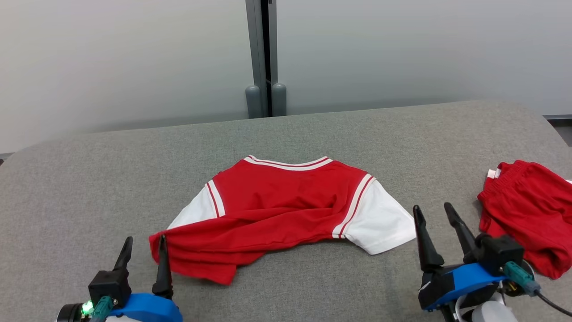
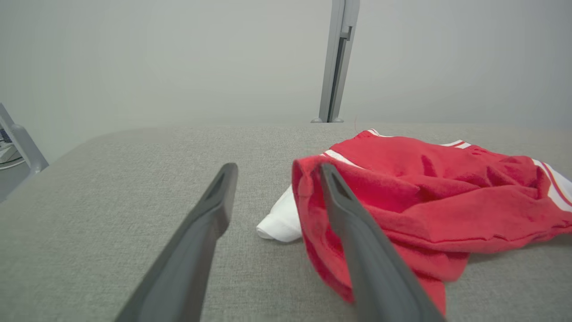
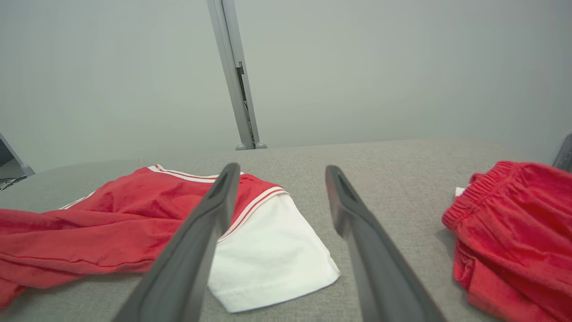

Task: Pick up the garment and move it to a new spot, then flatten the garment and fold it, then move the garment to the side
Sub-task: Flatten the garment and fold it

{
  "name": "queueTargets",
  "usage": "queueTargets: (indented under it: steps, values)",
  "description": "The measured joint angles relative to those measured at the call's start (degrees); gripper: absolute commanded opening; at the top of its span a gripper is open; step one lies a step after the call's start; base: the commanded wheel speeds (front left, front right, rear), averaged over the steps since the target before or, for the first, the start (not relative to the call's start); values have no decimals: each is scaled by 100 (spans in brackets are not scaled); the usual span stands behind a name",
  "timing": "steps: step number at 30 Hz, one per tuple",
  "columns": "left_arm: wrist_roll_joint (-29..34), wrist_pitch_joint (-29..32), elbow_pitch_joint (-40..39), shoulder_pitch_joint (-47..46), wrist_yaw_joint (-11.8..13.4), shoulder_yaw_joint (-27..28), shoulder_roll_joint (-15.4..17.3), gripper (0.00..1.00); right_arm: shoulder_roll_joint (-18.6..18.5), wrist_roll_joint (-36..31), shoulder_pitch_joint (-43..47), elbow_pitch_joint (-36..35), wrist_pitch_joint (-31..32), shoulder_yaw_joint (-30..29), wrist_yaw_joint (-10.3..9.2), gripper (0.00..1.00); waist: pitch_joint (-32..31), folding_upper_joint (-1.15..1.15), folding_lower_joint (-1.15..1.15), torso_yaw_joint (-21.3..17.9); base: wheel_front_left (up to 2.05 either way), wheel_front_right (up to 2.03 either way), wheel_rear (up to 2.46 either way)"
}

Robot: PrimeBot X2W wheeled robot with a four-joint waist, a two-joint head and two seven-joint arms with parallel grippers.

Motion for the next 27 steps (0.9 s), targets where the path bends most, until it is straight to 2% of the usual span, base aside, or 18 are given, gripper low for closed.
queueTargets:
  steps: [2, 7, 27]
  values:
    - [122, 0, -11, 85, 120, 40, -43, 100, 2, -1, 50, 34, 0, 112, 0, 100, -21, 0, 0, -16, 0, 0, 0]
    - [216, 0, -15, 107, 112, 96, -113, 100, 3, 1, 87, 103, -1, 231, 0, 100, -34, 0, 0, -40, 0, 0, 0]
    - [67, 0, 442, 329, -272, 164, -291, 100, 5, 89, 118, 230, 0, 254, 1, 100, 70, 0, 0, -9, 0, 0, 0]
